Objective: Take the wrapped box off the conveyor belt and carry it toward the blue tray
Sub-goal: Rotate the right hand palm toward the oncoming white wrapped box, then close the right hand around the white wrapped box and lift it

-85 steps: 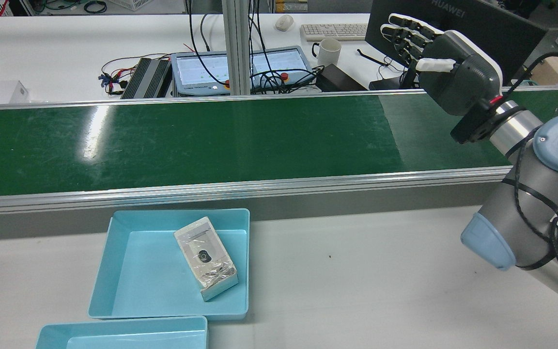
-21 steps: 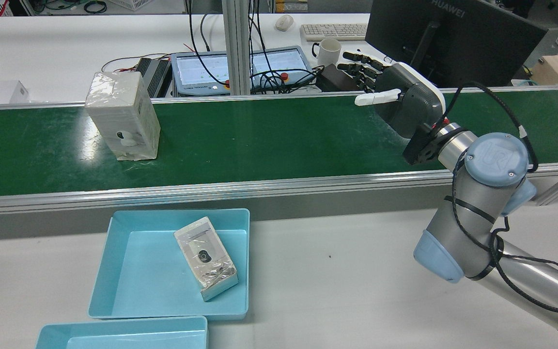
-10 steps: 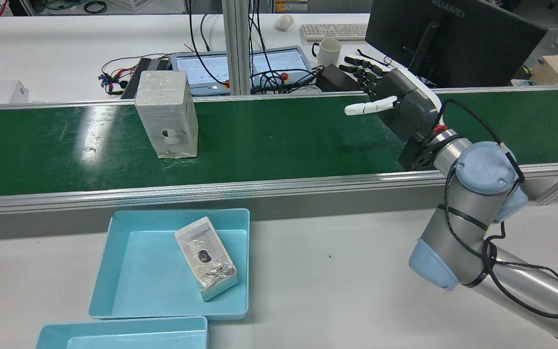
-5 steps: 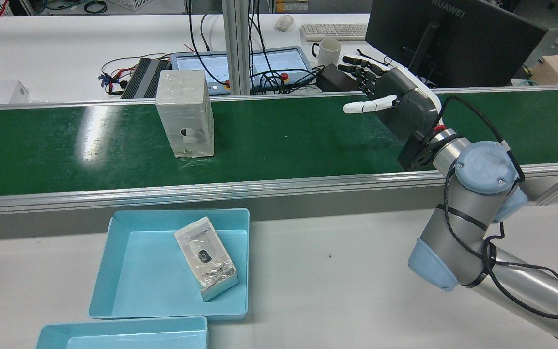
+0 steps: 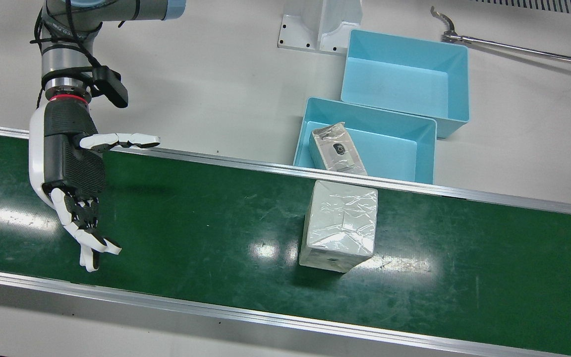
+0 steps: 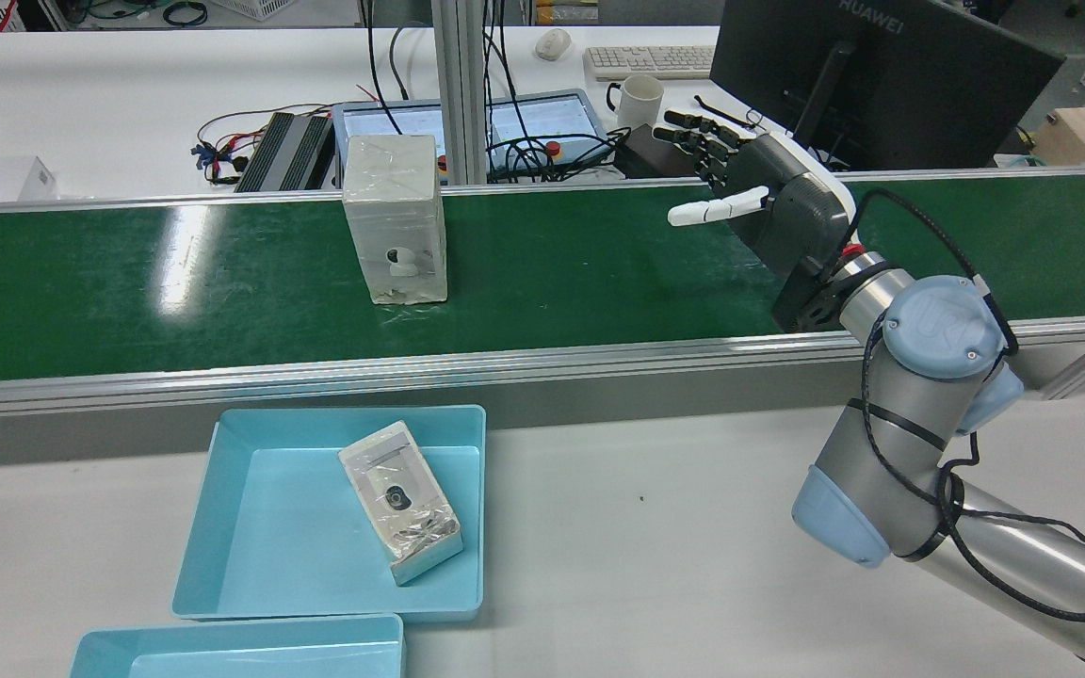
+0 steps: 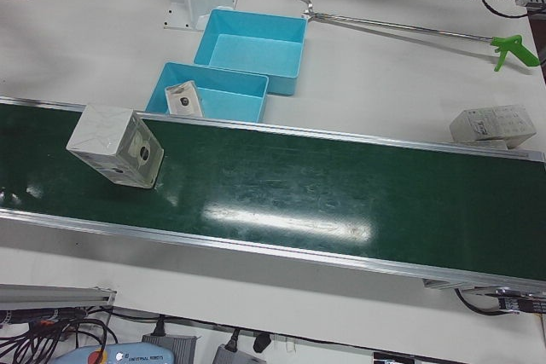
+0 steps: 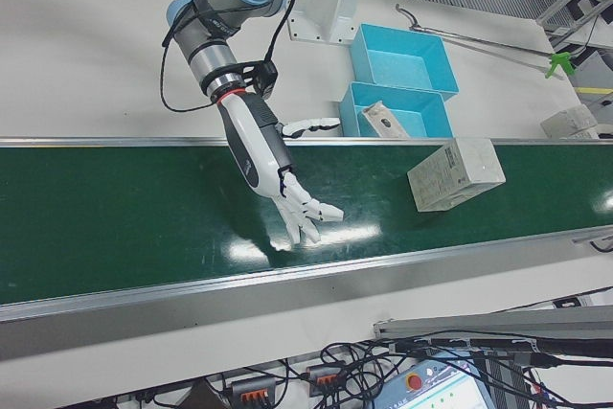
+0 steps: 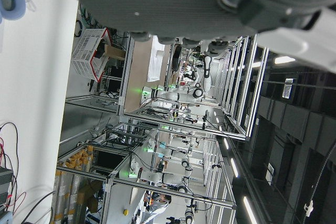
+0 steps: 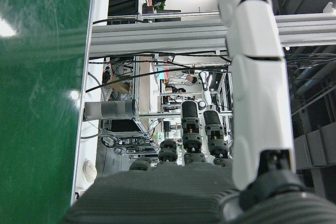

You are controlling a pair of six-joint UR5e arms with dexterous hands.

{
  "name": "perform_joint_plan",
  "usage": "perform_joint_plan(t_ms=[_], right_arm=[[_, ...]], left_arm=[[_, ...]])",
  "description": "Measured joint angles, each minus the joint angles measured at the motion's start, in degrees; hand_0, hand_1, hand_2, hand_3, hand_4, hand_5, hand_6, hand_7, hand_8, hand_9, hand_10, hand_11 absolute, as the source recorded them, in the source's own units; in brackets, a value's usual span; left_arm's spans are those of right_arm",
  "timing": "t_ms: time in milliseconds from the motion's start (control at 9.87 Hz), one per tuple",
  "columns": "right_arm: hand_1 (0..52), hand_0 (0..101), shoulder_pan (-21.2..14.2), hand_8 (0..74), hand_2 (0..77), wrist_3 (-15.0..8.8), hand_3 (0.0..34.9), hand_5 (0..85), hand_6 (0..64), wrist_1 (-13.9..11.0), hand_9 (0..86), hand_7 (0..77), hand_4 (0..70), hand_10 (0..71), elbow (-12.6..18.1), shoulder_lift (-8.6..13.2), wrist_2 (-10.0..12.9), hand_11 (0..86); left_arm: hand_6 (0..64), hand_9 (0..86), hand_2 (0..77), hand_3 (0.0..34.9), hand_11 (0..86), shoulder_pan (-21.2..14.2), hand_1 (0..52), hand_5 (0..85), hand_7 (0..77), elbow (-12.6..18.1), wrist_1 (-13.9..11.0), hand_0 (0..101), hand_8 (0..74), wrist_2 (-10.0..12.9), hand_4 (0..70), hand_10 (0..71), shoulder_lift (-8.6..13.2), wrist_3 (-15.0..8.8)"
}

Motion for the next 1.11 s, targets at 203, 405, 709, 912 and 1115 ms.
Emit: perform_joint_plan(t_ms=[203,405,709,912,1115], right_arm=[[17.5,50,-0.2,6.0,10.4,0.0,0.0,18.5,7.6,0.0,7.1,20.7,10.4,0.0,-0.1,0.0,0.0,1.6],[17.5,50,-0.2,6.0,11.4,0.0,0.0,18.5,7.6,0.0,7.1,20.7,10.4,0.0,-0.1,0.0,0.0,1.1],[17.5,50,-0.3,6.0,11.4,0.0,0.0,18.5,7.6,0.0,7.1,20.7,10.4,0.0,-0.2,-0.1,0.0,1.6],[17.5,50,-0.5,6.5,11.4,0.0,0.0,19.1,7.6,0.0,7.1,20.7,10.4,0.0,-0.2,-0.1,-0.1,1.1],[17.5,50,-2.8,6.5,11.4,-0.2,0.0,19.1,7.6,0.0,6.5,19.6,10.4,0.0,-0.5,1.0,0.9,1.1]], left_arm=[[0.5,0.5,1.1,0.0,0.5,0.0,0.0,0.5,0.5,0.0,0.0,0,0.5,0.0,0.0,0.5,0.0,0.0],[0.5,0.5,0.5,0.0,0.5,0.0,0.0,0.5,0.5,0.0,0.0,0,0.5,0.0,0.0,0.0,0.0,0.0],[0.5,0.5,1.1,0.0,0.5,0.0,0.0,1.1,0.5,0.0,0.0,0,0.5,0.0,0.0,0.0,0.0,0.0],[0.5,0.5,1.1,0.0,0.5,0.0,0.0,1.1,0.5,0.0,0.0,0,0.5,0.0,0.0,0.0,0.0,0.0],[0.5,0.5,0.5,0.0,0.5,0.0,0.0,0.5,0.5,0.0,0.0,0,0.5,0.0,0.0,0.5,0.0,0.0]])
